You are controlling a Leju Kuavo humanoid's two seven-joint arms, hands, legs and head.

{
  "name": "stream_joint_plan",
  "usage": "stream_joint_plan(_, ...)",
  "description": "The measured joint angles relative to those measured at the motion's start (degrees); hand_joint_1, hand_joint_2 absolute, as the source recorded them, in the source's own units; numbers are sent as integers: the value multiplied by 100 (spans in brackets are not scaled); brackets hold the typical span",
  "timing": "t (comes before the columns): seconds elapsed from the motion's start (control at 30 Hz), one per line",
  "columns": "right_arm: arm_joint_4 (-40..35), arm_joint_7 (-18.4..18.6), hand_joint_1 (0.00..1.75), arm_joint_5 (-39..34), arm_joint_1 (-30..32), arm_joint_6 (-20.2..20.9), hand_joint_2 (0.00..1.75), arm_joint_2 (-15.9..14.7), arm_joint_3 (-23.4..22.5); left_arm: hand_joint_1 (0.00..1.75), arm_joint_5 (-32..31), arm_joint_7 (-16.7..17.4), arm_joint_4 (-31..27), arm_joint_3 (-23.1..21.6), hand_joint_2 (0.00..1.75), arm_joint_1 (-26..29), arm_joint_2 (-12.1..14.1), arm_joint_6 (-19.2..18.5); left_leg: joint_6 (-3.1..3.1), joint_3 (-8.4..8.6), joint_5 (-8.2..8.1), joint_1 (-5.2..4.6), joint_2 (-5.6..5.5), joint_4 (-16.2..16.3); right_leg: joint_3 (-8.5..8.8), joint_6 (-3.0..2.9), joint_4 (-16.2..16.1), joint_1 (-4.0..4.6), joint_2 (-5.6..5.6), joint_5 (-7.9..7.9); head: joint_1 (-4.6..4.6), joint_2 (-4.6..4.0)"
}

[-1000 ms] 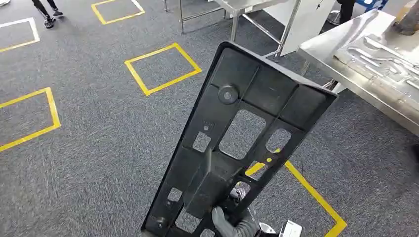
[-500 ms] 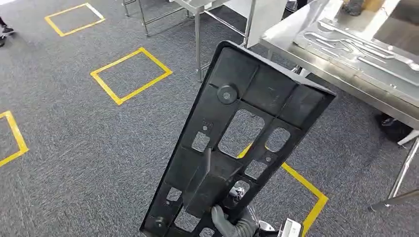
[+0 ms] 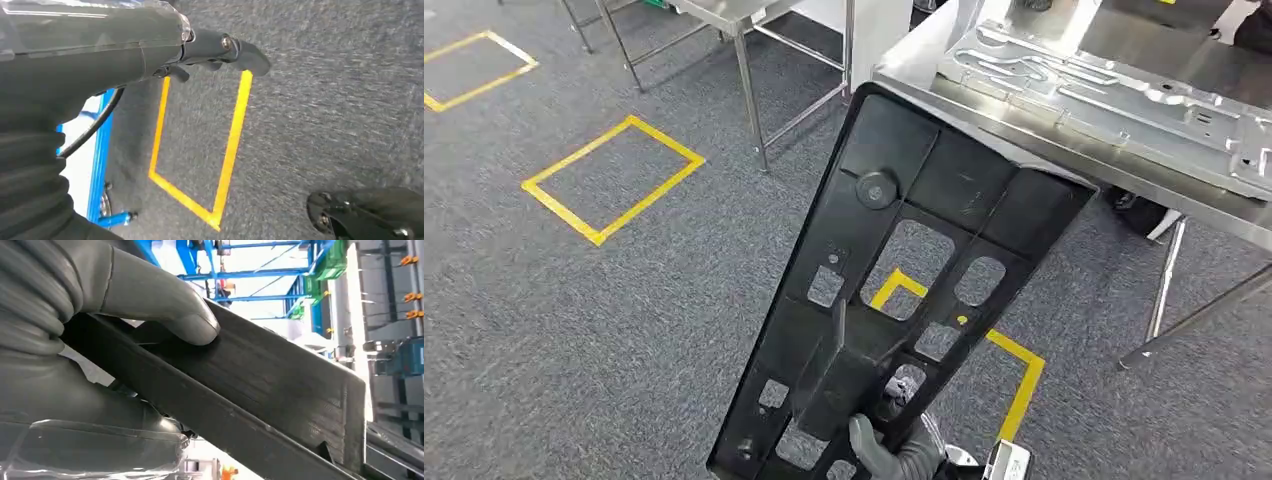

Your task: Take the parts from the cabinet and place them on the table.

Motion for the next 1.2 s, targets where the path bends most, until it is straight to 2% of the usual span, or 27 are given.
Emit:
stream_joint_plan(0.07,0,0,175,-4,-9,-13,175,-4,0,0,-43,2,0,0,175,-8,-22,46,87,15,25,-9,161,-36,-130,29,298,26,-623,-216,2,0)
stream_joint_plan(0.13,0,0,175,-4,-13,-28,175,-4,4,0,-85,-17,0,0,175,25,-22,103,112,15,9,-44,331,-35,-556,69,1161,-3,-810,-639,2,0)
stream_joint_plan(0.17,0,-2,175,-4,-7,-35,175,-9,4,0,-105,-22,0,0,175,43,-20,122,127,13,-2,-55,424,-32,-749,82,1535,-14,-828,-761,2,0)
stream_joint_plan(0.2,4,-4,175,-6,1,-52,175,-17,4,0,-120,-28,0,0,175,47,-13,140,129,13,-13,-61,514,-29,-850,88,1722,-23,-841,-769,2,0)
stream_joint_plan(0.23,7,-11,175,-7,16,-72,175,-22,4,0,-131,-35,0,0,175,41,-13,149,130,21,-24,-69,592,-29,-801,87,1623,-32,-857,-653,2,0)
stream_joint_plan(0.3,7,-33,175,-4,44,-98,175,-28,4,0,-146,-66,0,-2,175,25,-20,155,107,62,-50,-85,725,-29,-330,42,748,-22,-955,-188,2,0)
stream_joint_plan(0.33,2,-42,175,-4,44,-98,175,-31,4,0,-155,-74,0,-4,175,25,-24,155,96,91,-69,-90,786,-30,-38,-10,229,6,-1101,7,2,0)
stream_joint_plan(0.37,-2,-44,175,-4,39,-98,175,-31,2,0,-164,-79,0,-7,175,25,-26,155,71,110,-89,-109,838,-30,67,-69,18,74,-1315,-77,2,0)
stream_joint_plan(0.5,-4,-59,175,-4,73,-98,175,-44,2,0,-166,-79,0,-11,175,-2,-37,157,-54,192,-120,-107,1048,-69,47,-149,-35,100,-1079,-37,2,0)
stream_joint_plan(0.53,-13,-59,175,-4,92,-98,175,-44,4,0,-170,-79,-2,-13,175,-11,-30,164,-92,190,-170,-90,938,-24,122,-179,-118,-5,-1016,17,2,2)
stream_joint_plan(0.57,-17,-72,175,-7,86,-98,175,-46,4,0,-173,-83,-2,-13,175,-17,-28,162,-124,146,-263,-82,647,118,142,-192,-153,0,-972,27,2,0)
stream_joint_plan(0.6,-17,-79,175,-7,71,-98,175,-44,7,0,-170,-83,-2,-13,175,-10,-28,162,-130,-22,-483,-76,470,477,138,-225,-152,2,-922,38,2,0)
stream_joint_plan(0.67,-15,-83,175,-7,79,-96,175,-48,17,0,-160,-83,-2,-13,175,13,-28,153,-172,-489,-894,-61,392,1425,132,-237,-148,8,-768,34,2,0)
stream_joint_plan(0.7,-15,-83,175,-7,81,-94,175,-48,17,0,-159,-81,-2,-11,175,30,-28,151,-190,-638,-928,-61,392,1686,129,-240,-136,8,-687,32,2,0)
stream_joint_plan(0.73,-15,-83,175,-7,83,-94,175,-48,22,0,-157,-81,-2,-11,175,43,-24,144,-197,-662,-826,-58,391,1679,131,-238,-123,4,-601,31,0,0)
stream_joint_plan(0.77,-15,-83,175,-7,83,-94,175,-48,22,0,-160,-90,-2,-11,175,45,-22,142,-199,-574,-605,-49,386,1422,134,-224,-104,-4,-512,21,0,0)
stream_joint_plan(0.8,-15,-83,175,-7,82,-94,175,-48,22,0,-166,-112,-2,-11,175,39,-20,135,-202,-368,-290,-33,358,920,136,-200,-77,-13,-420,6,2,0)
stream_joint_plan(0.83,-15,-83,175,-7,81,-94,175,-48,22,0,-175,-129,-2,-13,175,35,-17,129,-207,-136,-15,-6,245,393,137,-173,-43,-20,-339,-13,2,0)
stream_joint_plan(0.87,-15,-83,175,-7,81,-94,175,-48,24,0,-175,-144,0,-13,175,46,-17,114,-189,-5,-36,28,-67,131,109,-140,-15,-19,-285,-33,2,0)
stream_joint_plan(0.9,-15,-83,175,-4,66,-94,175,-50,26,0,-175,-153,-2,-13,175,42,-17,103,-162,-5,-62,29,-163,24,60,-107,51,2,-221,-43,2,0)
stream_joint_plan(1.0,-15,-85,175,-4,87,-92,175,-57,28,0,-175,-175,0,-13,175,13,-17,90,-50,6,-45,-19,13,57,7,19,-13,-32,-48,13,2,0)
stream_joint_plan(1.03,-18,-83,175,-4,85,-92,175,-61,28,0,-175,-175,0,-15,175,16,-41,81,8,16,-8,41,111,-5,4,48,14,-39,-15,-1,2,0)
stream_joint_plan(1.07,-20,-85,175,-4,89,-92,175,-61,28,0,-175,-179,-2,-15,175,12,-39,79,40,27,4,25,178,-27,-55,65,152,-11,-361,-101,4,0)
stream_joint_plan(1.1,-22,-87,175,-4,68,-90,175,-68,28,0,-175,-186,-2,-15,175,14,-41,72,77,27,2,16,250,-29,-225,83,475,-6,-607,-303,4,0)
stream_joint_plan(1.13,-20,-85,175,-4,60,-92,175,-70,28,0,-177,-186,0,-15,175,28,-41,66,86,22,-4,2,327,-28,-451,108,928,-12,-746,-530,4,2)
stream_joint_plan(1.17,-20,-87,175,-4,65,-92,175,-70,28,0,-177,-184,-2,-15,175,44,-39,61,100,23,-15,-14,423,-28,-698,126,1427,-24,-816,-732,4,0)
stream_joint_plan(1.2,-17,-87,175,-4,71,-92,175,-77,28,0,-173,-186,-2,-15,175,49,-35,52,102,22,-23,-23,510,-26,-882,139,1781,-41,-838,-824,4,0)
